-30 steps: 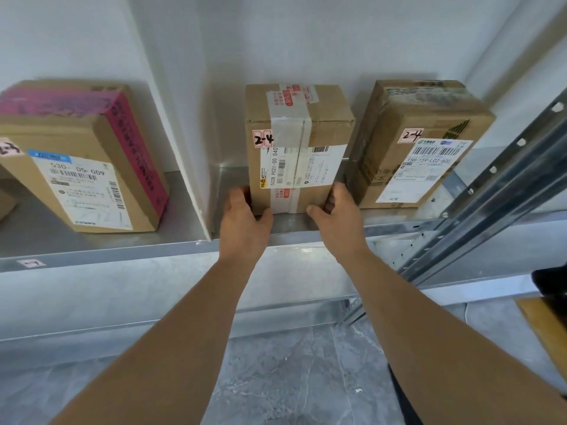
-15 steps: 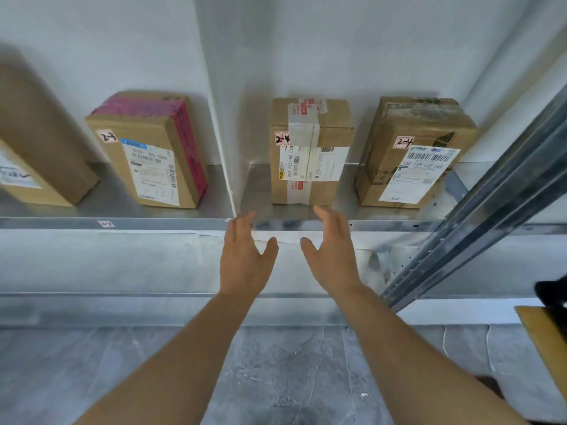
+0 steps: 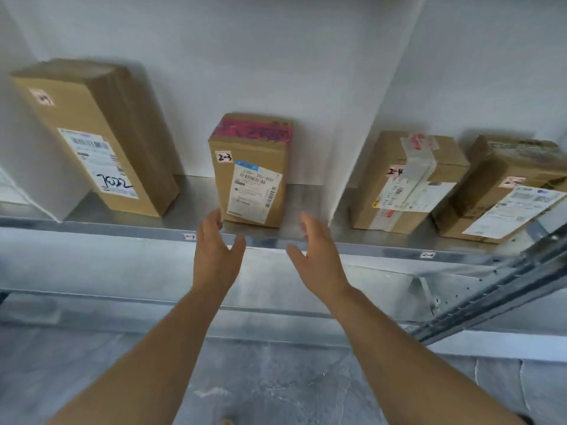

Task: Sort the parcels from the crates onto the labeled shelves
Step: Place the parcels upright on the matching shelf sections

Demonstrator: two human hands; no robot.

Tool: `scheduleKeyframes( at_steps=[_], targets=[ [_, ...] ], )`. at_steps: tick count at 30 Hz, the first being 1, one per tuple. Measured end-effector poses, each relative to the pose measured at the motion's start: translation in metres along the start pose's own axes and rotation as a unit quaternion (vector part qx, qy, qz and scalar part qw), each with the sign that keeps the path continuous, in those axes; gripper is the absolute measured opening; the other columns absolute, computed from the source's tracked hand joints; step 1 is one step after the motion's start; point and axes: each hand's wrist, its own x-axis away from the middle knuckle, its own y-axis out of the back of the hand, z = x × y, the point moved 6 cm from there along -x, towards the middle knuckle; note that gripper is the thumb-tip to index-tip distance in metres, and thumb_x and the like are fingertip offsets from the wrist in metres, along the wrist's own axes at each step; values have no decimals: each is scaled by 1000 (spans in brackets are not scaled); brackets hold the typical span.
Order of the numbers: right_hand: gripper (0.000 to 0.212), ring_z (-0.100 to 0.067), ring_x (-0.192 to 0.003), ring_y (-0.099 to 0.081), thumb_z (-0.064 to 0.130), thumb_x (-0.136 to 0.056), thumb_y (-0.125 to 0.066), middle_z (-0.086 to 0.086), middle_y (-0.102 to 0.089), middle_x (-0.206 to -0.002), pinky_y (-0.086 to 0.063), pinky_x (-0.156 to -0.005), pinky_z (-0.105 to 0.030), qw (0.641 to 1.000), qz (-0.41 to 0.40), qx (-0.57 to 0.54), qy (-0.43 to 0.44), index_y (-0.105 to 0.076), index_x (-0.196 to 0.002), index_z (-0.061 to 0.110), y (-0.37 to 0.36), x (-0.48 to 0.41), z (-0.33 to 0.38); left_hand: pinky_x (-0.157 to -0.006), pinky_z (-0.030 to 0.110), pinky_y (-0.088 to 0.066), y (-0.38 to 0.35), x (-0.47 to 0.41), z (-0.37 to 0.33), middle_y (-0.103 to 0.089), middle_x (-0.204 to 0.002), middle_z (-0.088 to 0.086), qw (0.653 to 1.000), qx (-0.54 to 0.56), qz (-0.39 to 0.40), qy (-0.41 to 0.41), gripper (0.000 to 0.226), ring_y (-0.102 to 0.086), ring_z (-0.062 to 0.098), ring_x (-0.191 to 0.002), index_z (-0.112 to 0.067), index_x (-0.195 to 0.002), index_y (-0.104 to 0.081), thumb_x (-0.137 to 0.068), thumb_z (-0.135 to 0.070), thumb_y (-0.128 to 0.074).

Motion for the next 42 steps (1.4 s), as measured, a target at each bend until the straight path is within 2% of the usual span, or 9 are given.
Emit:
scheduleKeyframes(
  at_steps=[6,10,14,18,25,31,33,37,42],
  targets=[
    [66,-20,-127,-47,12,-81,-67,-1,-50,-137,-47,-102,-45,994,-65,-51,-75,-38,-139,21,-21,-55,9,-104,42,-42,5,-66,11,-42,-139,-1,995,59,77,-9,60,-43,19,-127,-23,-140,-33,-90,-14,-64],
    [66,-16,-121,-54,1,-77,-67,1,-56,-130,-53,-93,-31,990,-76,-79,-90,-42,-134,23,-31,-69,9,-97,42,-51,-8,-86,19,-52,-130,-1,986,61,148,-41,54,-55,20,-116,-26,-131,-39,-86,-10,-65],
    [62,-13,-121,-53,-6,-81,-65,-2,-56,-131,-48,-81,-11,988,-83,-92,-94,-43,-135,18,-40,-73,6,-95,35,-52,-10,-93,26,-54,-127,0,987,59,138,-51,51,-57,16,-111,-25,-126,-43,-85,-10,-68],
    [64,-14,-122,-54,2,-81,-68,0,-54,-135,-51,-97,-31,989,-87,-76,-93,-42,-137,19,-45,-79,6,-89,24,-52,-8,-98,32,-55,-126,-1,989,71,118,-52,50,-58,12,-106,-24,-125,-45,-83,-11,-70],
    [64,-16,-122,-52,7,-82,-71,1,-54,-133,-51,-98,-37,990,-82,-73,-86,-42,-136,22,-49,-83,0,-92,34,-54,-8,-95,30,-54,-127,0,990,61,116,-48,47,-60,15,-107,-25,-122,-43,-85,-11,-69],
    [72,-17,-122,-53,19,-71,-72,0,-53,-134,-52,-97,-44,988,-75,-112,-79,-38,-133,30,-46,-76,-1,-100,35,-45,2,-78,30,-45,-140,-1,991,57,117,-11,63,-50,17,-122,-22,-140,-33,-88,-16,-68],
    [79,-16,-124,-52,26,-67,-69,1,-51,-136,-51,-99,-41,985,-76,-123,-94,-34,-138,29,-45,-67,-4,-98,33,-45,14,-69,37,-42,-143,0,992,49,114,-10,65,-48,19,-124,-22,-142,-32,-88,-20,-67],
    [82,-15,-131,-45,8,-82,-73,1,-44,-143,-45,-102,-31,981,-96,-128,-112,-27,-148,24,-42,-39,5,-93,26,-43,47,-53,60,-49,-135,-1,996,33,75,-37,60,-52,13,-114,-20,-139,-38,-87,-22,-69],
    [70,-9,-110,-51,13,-86,-72,2,-47,-133,-42,-84,-10,981,-140,-96,-96,-35,-144,22,-60,-7,35,-95,30,-44,87,-49,82,-49,-127,-2,997,36,34,-56,53,-51,17,-115,-17,-134,-45,-86,-20,-69]
  ],
)
